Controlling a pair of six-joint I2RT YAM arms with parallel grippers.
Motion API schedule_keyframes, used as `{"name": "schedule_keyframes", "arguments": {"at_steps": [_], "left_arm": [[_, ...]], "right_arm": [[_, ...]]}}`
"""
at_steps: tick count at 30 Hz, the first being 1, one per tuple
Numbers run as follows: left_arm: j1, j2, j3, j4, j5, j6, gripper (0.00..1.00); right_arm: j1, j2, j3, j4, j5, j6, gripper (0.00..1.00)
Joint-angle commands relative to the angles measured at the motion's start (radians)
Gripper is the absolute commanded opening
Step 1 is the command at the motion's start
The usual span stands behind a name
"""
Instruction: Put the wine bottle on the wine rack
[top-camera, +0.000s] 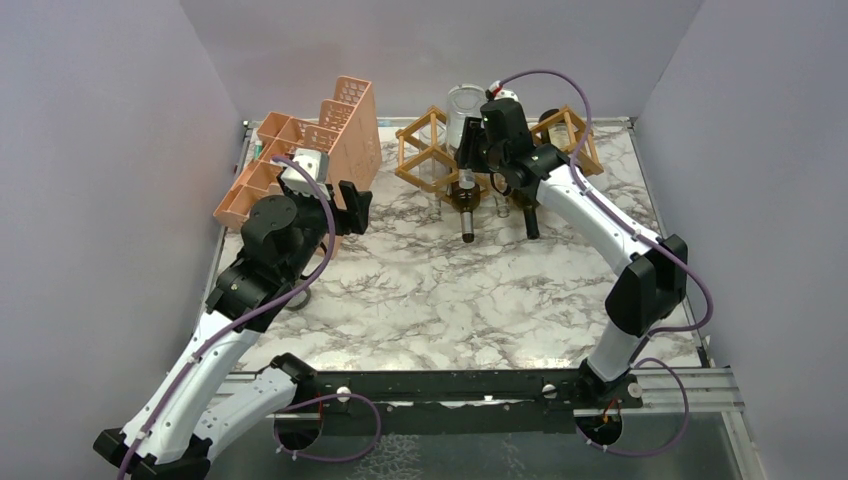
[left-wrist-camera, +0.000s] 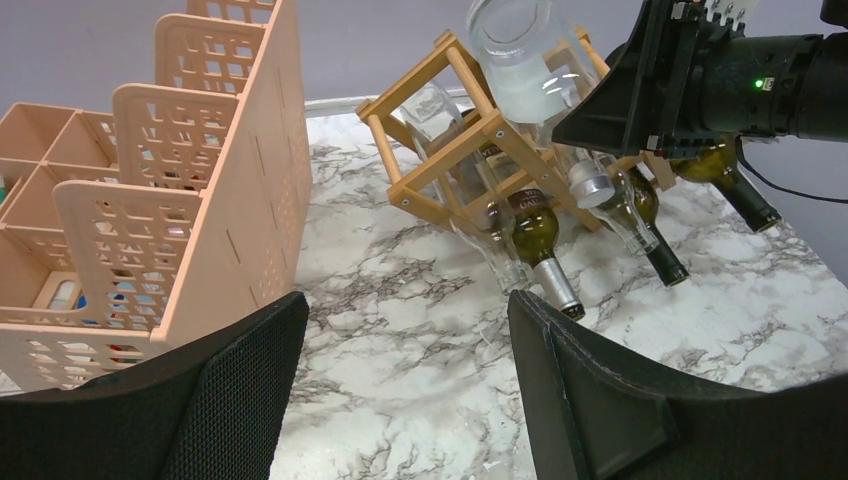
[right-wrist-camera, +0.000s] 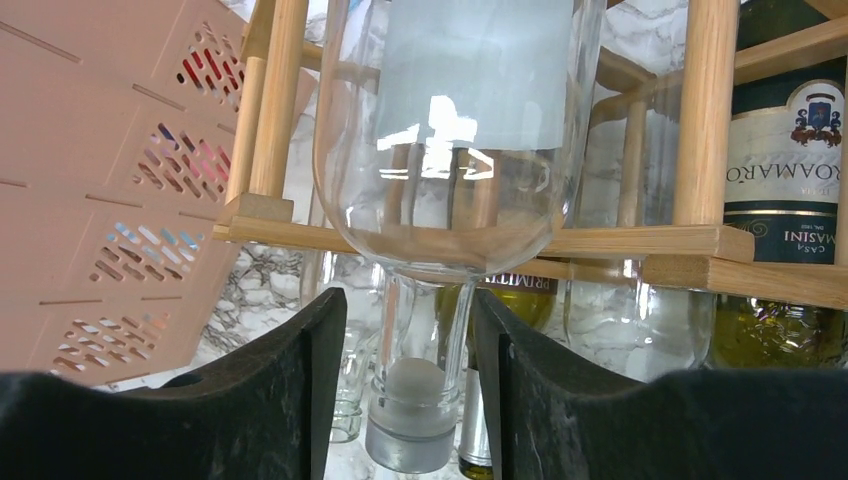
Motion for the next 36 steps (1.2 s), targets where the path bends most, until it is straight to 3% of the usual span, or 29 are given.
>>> {"name": "schedule_keyframes", "arguments": {"at_steps": [1, 11, 20, 23, 28, 32, 36], "left_arm": [[-0.002, 0.003, 0.014, -0.004, -0.022, 0.012, 0.78], [-0.001, 0.007, 0.019, -0.004, -0.029, 0.017, 0.79], [-0.002, 0.01, 0.012, -0.004, -0.028, 0.01, 0.79], [-0.001, 0.009, 0.014, -0.004, -0.029, 0.01, 0.79], [-0.001, 0.002, 0.014, -0.006, -0.034, 0.01, 0.79], [-0.002, 0.002, 0.015, -0.007, -0.033, 0.01, 0.79], [-0.002, 0.004, 0.016, -0.005, -0.033, 0.01, 0.79]], "right_arm": [[-0.004, -0.042, 0.004, 0.035, 0.023, -0.018, 0.53], [-0.004, -0.086, -0.055, 0.053, 0.024, -0.047, 0.65], [-0.004, -0.072, -0.16, 0.086, -0.108, -0.008, 0.65], [-0.004, -0.057, -0.149, 0.093, -0.142, 0.007, 0.59], [-0.004, -0.085, -0.154, 0.109, -0.164, 0.035, 0.35], [-0.004, -0.128, -0.163, 0.099, -0.158, 0.046, 0.23], [-0.004, -0.17, -0.172, 0.093, -0.161, 0.058, 0.22]]}}
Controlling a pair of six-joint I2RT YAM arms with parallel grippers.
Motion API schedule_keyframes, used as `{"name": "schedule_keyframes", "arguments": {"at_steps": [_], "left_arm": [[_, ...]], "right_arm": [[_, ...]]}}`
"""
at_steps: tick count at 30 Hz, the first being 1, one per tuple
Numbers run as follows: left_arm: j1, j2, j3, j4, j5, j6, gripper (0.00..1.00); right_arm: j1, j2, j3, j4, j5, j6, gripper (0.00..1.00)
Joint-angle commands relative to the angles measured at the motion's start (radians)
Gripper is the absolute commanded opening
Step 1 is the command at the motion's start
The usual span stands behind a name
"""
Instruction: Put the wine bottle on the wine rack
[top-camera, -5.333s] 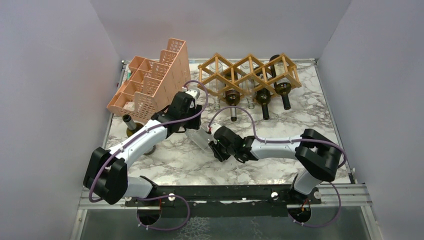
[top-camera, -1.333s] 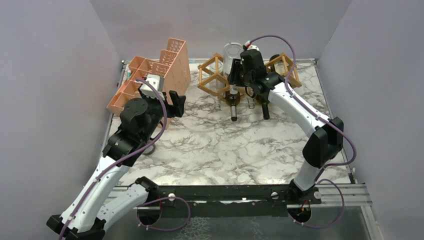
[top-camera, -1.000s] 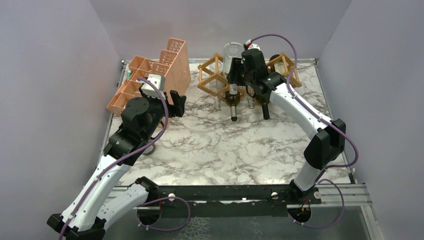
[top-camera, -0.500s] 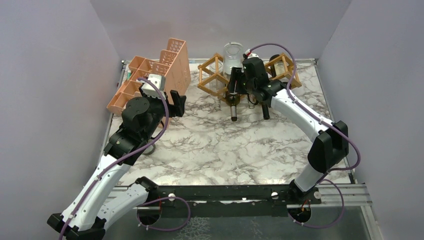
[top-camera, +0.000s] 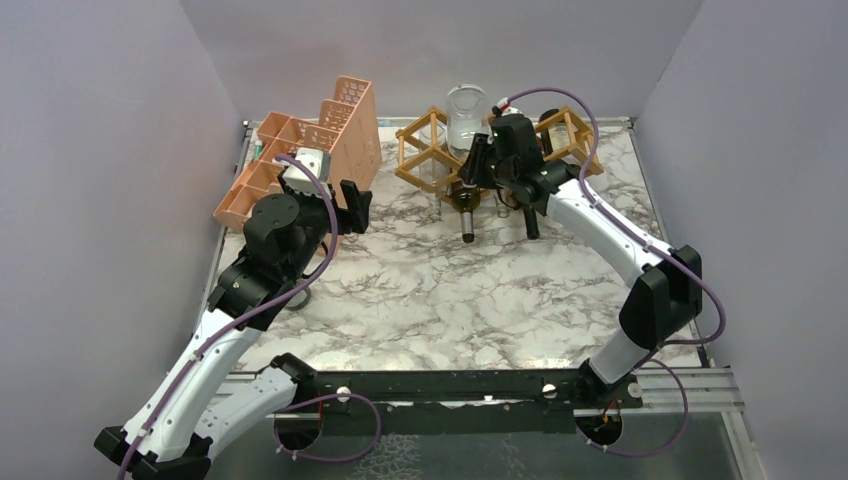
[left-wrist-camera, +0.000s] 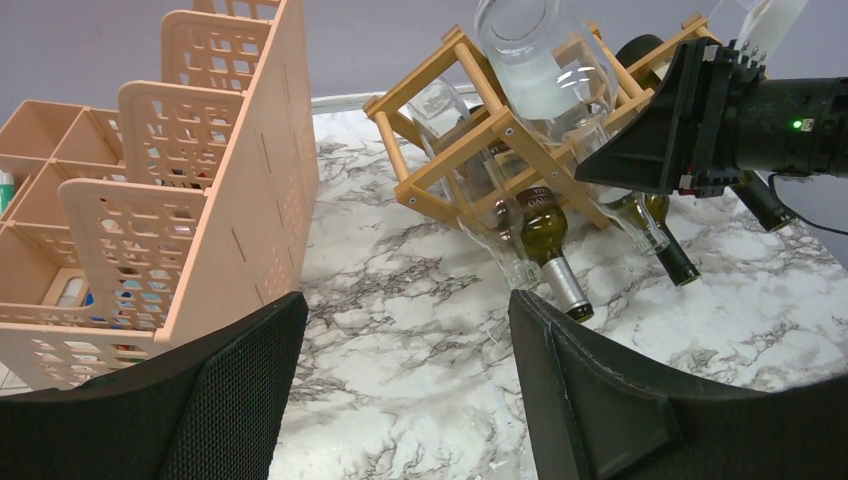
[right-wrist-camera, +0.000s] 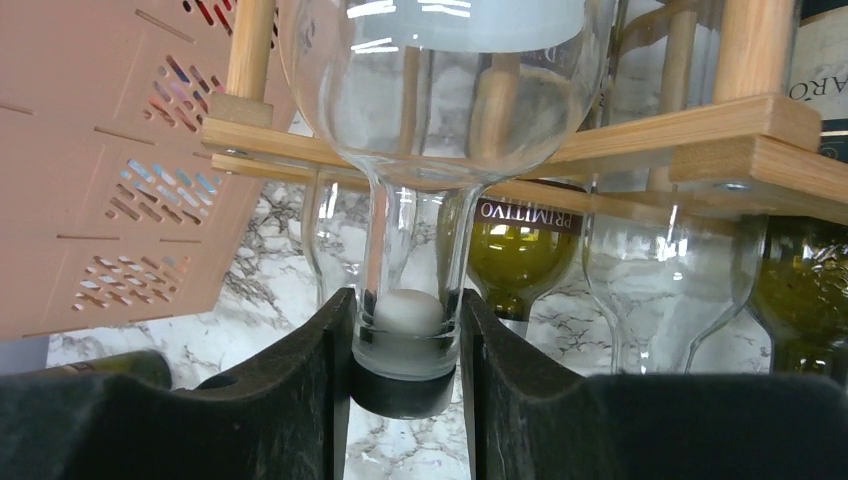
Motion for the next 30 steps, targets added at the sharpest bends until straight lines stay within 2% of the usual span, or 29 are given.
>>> {"name": "schedule_keyframes", "arguments": {"at_steps": [1, 5, 10, 16, 19, 24, 30], "left_arm": [[-0.002, -0.006, 0.016, -0.006, -0.022, 0.002, 0.79], [-0.002, -0.002, 0.017, -0.005, -0.02, 0.002, 0.79], [-0.002, -0.002, 0.015, -0.005, -0.02, 0.002, 0.79], [-0.002, -0.004, 0.014, -0.006, -0.022, 0.002, 0.79], [-0.002, -0.003, 0.014, -0.005, -0.024, 0.002, 0.79], [-0.001, 0.001, 0.023, -0.006, -0.035, 0.012, 0.79], [-0.001, 0.006, 0.066, -0.009, -0.062, 0.048, 0.8]], "right_arm": [[0.003, -0.09, -0.006, 0.037, -0.043, 0.019, 0.22], [0.003, -0.112, -0.024, 0.038, -0.052, 0.03, 0.22], [0.003, -0.106, -0.052, 0.034, -0.059, 0.043, 0.29], [0.003, -0.105, -0.089, 0.042, -0.085, 0.062, 0.5], [0.003, -0.122, -0.101, 0.051, -0.082, 0.058, 0.57], [0.003, -0.168, -0.111, 0.058, -0.069, 0.037, 0.66], [0.002, -0.248, -0.116, 0.055, -0.078, 0.002, 0.69]]}}
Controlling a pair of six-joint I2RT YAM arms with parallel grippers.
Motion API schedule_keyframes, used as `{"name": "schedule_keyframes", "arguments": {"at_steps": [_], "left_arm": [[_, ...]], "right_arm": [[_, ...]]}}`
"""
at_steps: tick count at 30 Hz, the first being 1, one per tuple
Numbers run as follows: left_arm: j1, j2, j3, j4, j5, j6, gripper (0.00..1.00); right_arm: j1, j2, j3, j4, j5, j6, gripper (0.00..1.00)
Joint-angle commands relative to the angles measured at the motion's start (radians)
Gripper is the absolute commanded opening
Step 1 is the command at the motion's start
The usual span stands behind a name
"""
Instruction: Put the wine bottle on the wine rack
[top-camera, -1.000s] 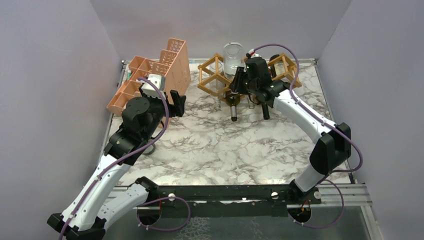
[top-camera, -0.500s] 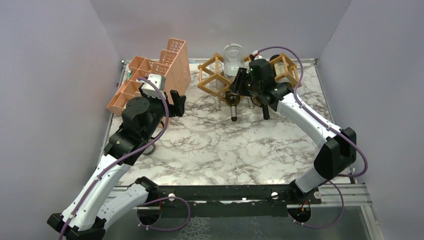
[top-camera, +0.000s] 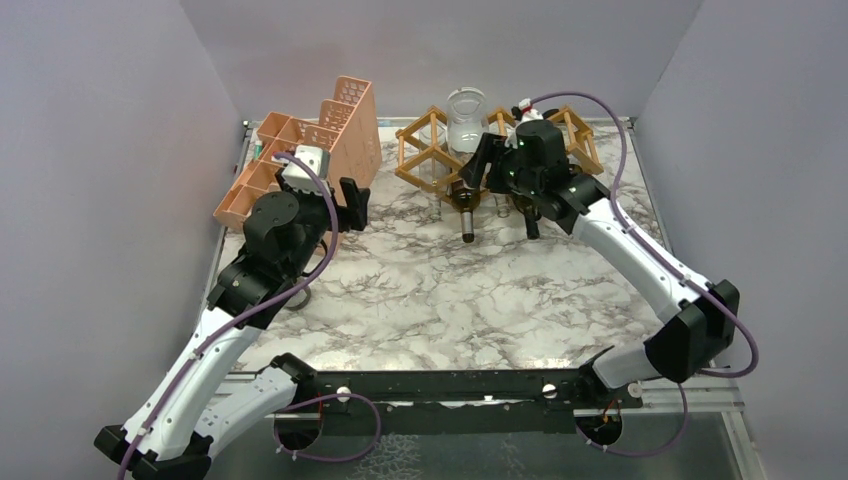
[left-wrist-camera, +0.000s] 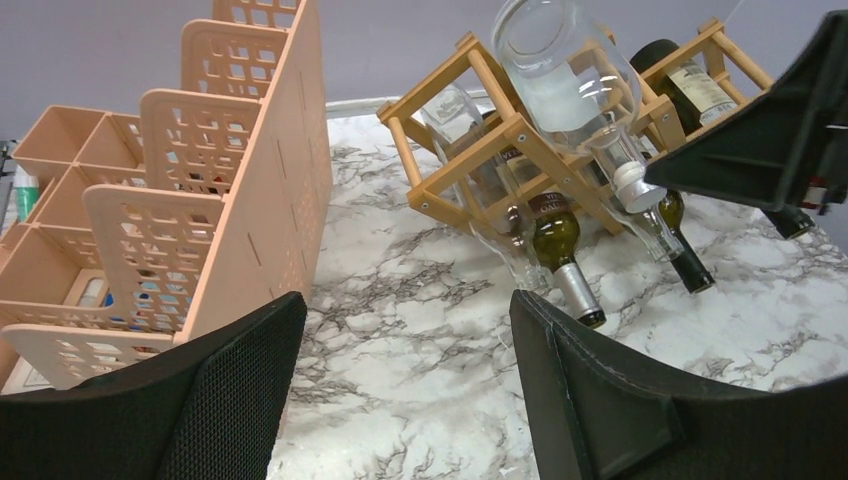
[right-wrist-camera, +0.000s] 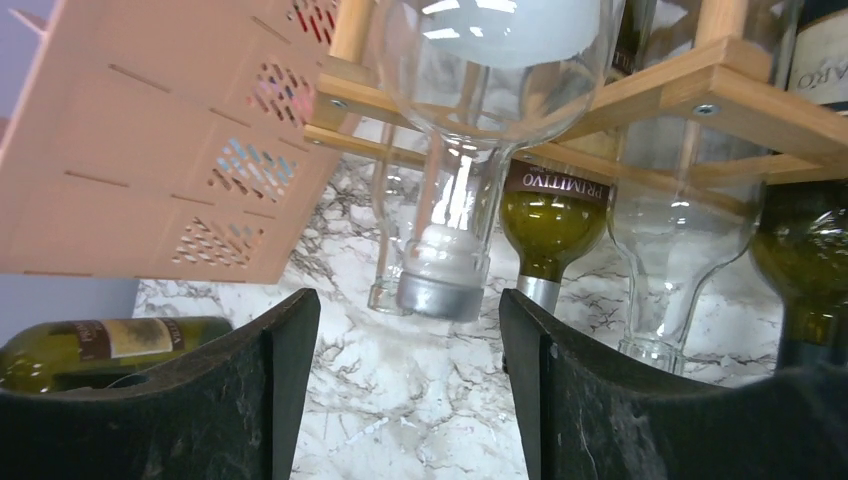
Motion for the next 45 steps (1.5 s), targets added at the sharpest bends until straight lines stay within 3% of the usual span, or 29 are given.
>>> {"name": "schedule_keyframes", "arguments": {"at_steps": [1, 10, 16, 23, 31, 38, 45], "left_arm": [[-0.001, 0.0, 0.071, -0.011, -0.05, 0.042, 0.81], [-0.002, 0.001, 0.187, -0.024, -0.115, 0.103, 0.82], [-0.002, -0.011, 0.287, -0.03, -0.146, 0.113, 0.83], [-0.002, -0.027, 0.384, -0.035, -0.155, 0.126, 0.83], [-0.002, -0.038, 0.428, -0.052, -0.181, 0.138, 0.83], [-0.002, -0.043, 0.45, -0.087, -0.189, 0.135, 0.83], [-0.002, -0.05, 0.461, -0.112, -0.19, 0.126, 0.84]], "right_arm": [[0.005, -0.084, -0.001, 0.029, -0.041, -0.049, 0.69], [0.063, -0.162, -0.037, 0.124, -0.151, -0.164, 0.69], [0.3, -0.112, -0.055, 0.283, -0.105, -0.235, 0.69], [0.515, 0.119, 0.051, 0.442, -0.109, -0.3, 0.71], [0.675, 0.443, 0.323, 0.594, -0.083, -0.407, 0.77], [0.707, 0.641, 0.528, 0.649, -0.039, -0.406, 0.77], [0.707, 0.785, 0.728, 0.595, -0.009, -0.407, 0.72]]}}
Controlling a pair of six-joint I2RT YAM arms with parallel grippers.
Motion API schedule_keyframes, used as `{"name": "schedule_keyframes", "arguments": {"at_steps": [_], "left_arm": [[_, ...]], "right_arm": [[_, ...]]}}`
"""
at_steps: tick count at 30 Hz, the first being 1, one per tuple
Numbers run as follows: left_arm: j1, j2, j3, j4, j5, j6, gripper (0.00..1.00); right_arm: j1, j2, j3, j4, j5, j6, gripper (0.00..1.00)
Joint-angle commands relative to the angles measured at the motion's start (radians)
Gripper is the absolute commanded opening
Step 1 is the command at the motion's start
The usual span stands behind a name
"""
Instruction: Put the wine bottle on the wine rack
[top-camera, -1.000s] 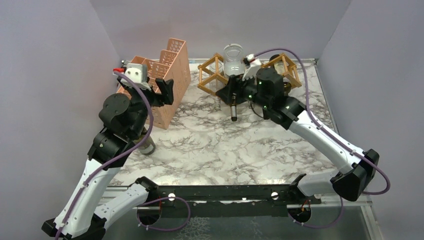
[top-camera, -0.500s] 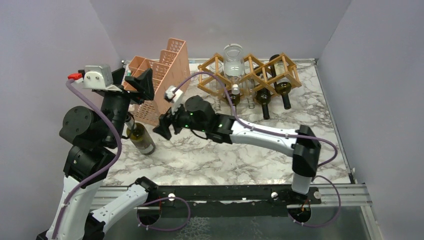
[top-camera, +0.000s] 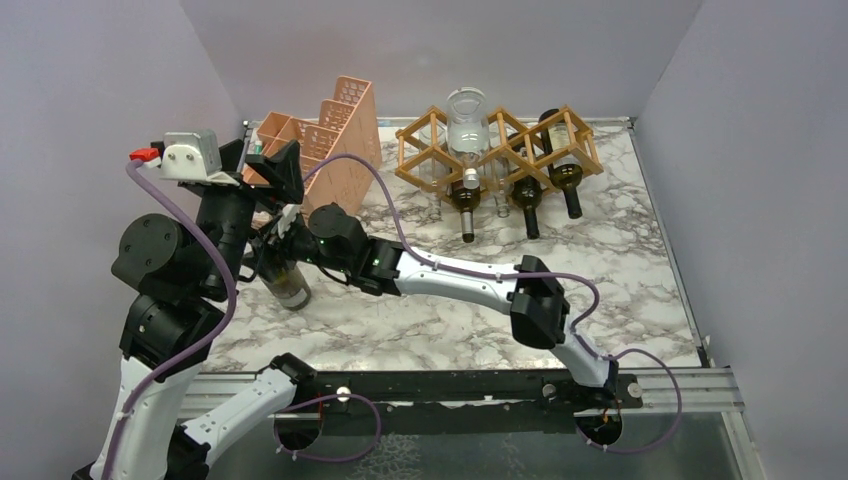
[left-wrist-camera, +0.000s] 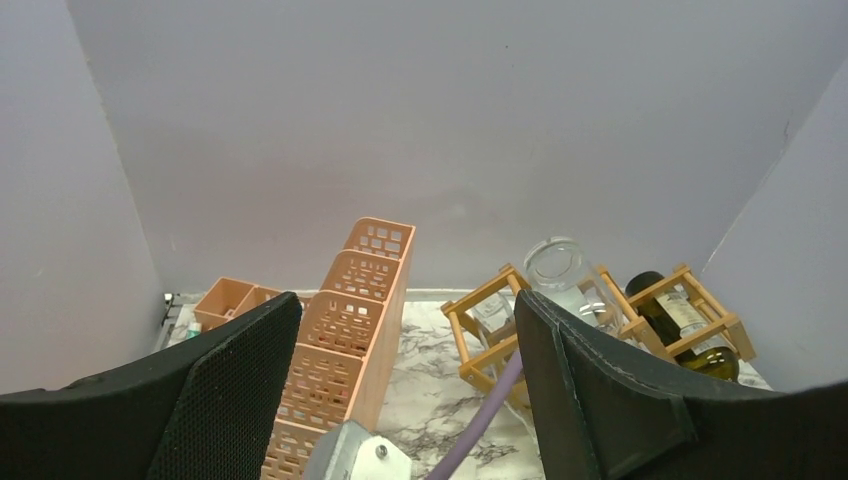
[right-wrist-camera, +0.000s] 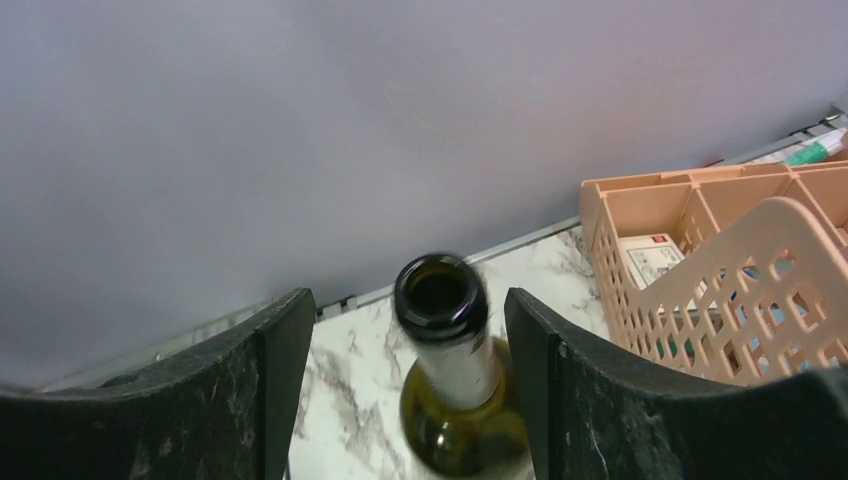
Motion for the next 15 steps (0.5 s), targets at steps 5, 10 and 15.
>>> {"name": "schedule_keyframes", "arguments": {"at_steps": [5, 10, 15], "left_arm": [[-0.002, -0.013, 0.042, -0.03, -0.024, 0.001, 0.84], [-0.002, -0.009, 0.037, -0.03, -0.02, -0.004, 0.84], [-0.002, -0.004, 0.036, -0.03, -0.013, -0.009, 0.84]], "right_arm": [[-0.003, 0.103, 0.164, -0.014, 0.061, -0.028, 0.63], [-0.003, 0.111, 0.16, -0.017, 0.082, -0.044, 0.49], [-0.003, 0.098, 0.142, -0.009, 0.089, -0.064, 0.28]]}}
